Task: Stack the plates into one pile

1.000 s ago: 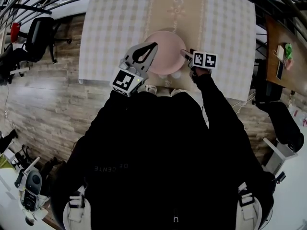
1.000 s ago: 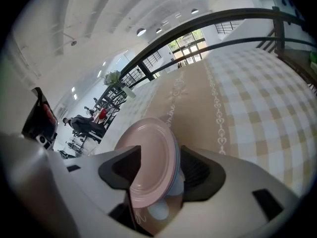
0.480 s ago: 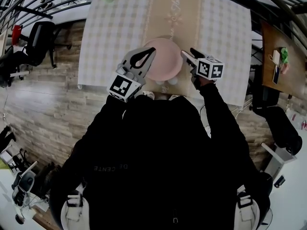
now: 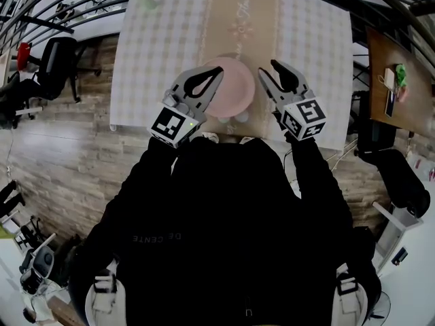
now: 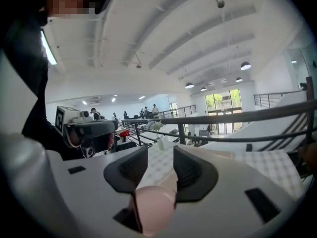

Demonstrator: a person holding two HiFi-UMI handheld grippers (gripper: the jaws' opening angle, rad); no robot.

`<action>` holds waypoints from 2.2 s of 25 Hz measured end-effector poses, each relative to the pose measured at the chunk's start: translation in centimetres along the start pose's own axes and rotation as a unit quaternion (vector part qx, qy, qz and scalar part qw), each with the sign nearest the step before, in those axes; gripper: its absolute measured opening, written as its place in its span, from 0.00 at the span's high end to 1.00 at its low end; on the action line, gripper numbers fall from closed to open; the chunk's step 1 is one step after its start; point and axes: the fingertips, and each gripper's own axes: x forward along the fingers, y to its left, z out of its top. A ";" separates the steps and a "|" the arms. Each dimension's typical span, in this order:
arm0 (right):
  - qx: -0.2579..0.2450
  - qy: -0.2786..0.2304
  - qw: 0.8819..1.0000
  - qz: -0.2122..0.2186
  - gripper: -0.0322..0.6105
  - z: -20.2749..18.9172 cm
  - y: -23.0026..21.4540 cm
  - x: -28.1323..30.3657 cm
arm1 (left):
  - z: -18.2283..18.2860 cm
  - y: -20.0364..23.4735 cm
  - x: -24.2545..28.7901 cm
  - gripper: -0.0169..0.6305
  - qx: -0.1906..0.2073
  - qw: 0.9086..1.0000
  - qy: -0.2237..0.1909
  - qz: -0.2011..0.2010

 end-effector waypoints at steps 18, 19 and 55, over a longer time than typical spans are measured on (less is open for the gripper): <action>-0.079 -0.110 0.988 0.078 0.81 7.4 7.1 -2.9 | 2.3 -2.1 0.7 0.94 0.027 0.999 -0.021 -0.012; -0.079 -0.111 0.987 0.081 0.81 7.6 7.3 -2.9 | 2.4 -2.3 0.6 0.94 0.028 0.999 -0.022 -0.012; -0.068 -0.107 0.989 0.081 0.95 7.7 7.0 -2.0 | 3.4 -1.9 0.5 0.94 0.019 0.999 -0.028 0.011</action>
